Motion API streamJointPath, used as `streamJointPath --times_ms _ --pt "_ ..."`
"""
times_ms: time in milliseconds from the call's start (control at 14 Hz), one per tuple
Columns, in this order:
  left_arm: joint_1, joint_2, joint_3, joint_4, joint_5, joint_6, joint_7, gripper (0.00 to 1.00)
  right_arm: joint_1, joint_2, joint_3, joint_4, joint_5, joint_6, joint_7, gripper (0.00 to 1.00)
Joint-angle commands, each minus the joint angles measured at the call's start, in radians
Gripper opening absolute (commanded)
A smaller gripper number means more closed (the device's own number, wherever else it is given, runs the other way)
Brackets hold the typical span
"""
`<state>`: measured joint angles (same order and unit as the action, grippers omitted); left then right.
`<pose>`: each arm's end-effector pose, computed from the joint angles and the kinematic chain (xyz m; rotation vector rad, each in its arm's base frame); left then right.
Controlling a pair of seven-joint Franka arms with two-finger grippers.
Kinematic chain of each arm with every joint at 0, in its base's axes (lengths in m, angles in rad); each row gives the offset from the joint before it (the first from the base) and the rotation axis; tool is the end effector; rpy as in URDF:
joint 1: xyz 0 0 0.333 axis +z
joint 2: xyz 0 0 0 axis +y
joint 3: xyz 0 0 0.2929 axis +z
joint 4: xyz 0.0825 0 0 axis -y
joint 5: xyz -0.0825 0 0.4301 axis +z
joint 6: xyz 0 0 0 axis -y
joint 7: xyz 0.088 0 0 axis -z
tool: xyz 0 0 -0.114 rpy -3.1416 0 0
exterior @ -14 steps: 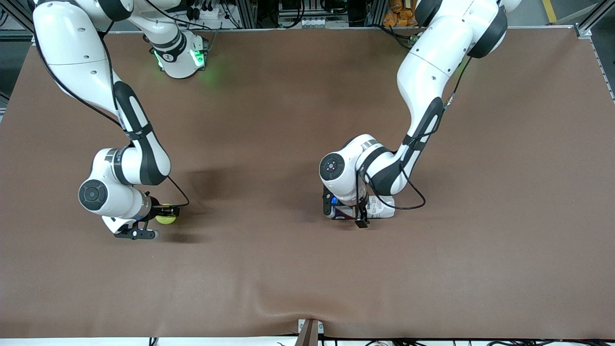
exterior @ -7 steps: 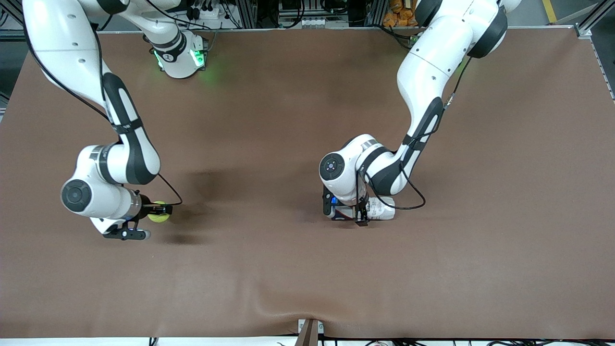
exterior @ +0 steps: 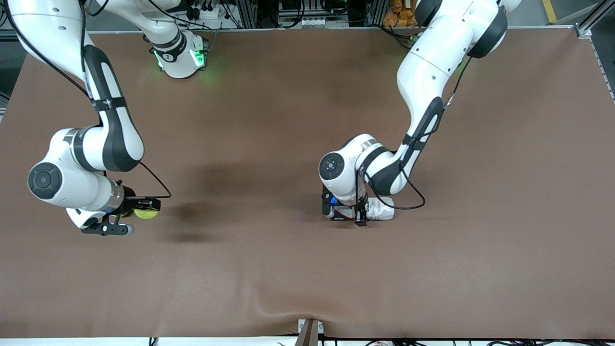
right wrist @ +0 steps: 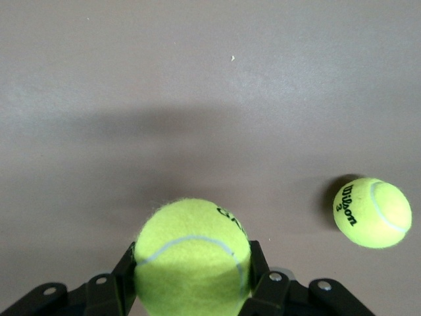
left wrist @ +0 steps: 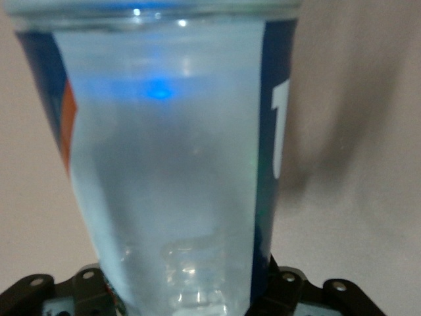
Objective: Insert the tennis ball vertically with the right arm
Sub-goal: 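Lift the tube upright with the left gripper, opening toward the right gripper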
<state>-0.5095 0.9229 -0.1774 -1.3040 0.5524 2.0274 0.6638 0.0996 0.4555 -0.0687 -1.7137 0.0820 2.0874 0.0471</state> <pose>0.6105 -0.4278 0.1283 -1.9687 1.9987 0.2444 0.6828 0.0284 0.2655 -3.1019 0.0835 0.1269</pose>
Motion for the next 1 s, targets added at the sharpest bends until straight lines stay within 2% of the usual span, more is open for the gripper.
streamJointPath --times_ms 0,72,215,430,931 --pt "-0.001 -0.016 -0.01 0.014 -0.034 0.002 0.007 0.75 -0.008 -0.026 0.003 0.006 0.002 -0.024 -0.012 0.0" --pt "-0.004 -0.025 -0.014 0.015 -0.054 0.002 0.003 0.75 -0.005 -0.037 0.001 0.006 0.001 -0.024 -0.007 0.0" --pt "0.003 -0.035 -0.066 0.023 -0.094 0.008 -0.004 0.75 -0.003 -0.06 0.001 0.006 -0.001 -0.024 -0.006 0.0" --pt "0.019 -0.056 -0.109 0.023 -0.129 0.078 -0.018 0.75 -0.003 -0.09 0.001 0.006 -0.001 -0.027 -0.004 0.0" --pt "0.014 -0.069 -0.119 0.023 -0.271 0.4 -0.075 0.74 -0.003 -0.092 0.001 0.006 -0.001 -0.027 -0.003 0.0"
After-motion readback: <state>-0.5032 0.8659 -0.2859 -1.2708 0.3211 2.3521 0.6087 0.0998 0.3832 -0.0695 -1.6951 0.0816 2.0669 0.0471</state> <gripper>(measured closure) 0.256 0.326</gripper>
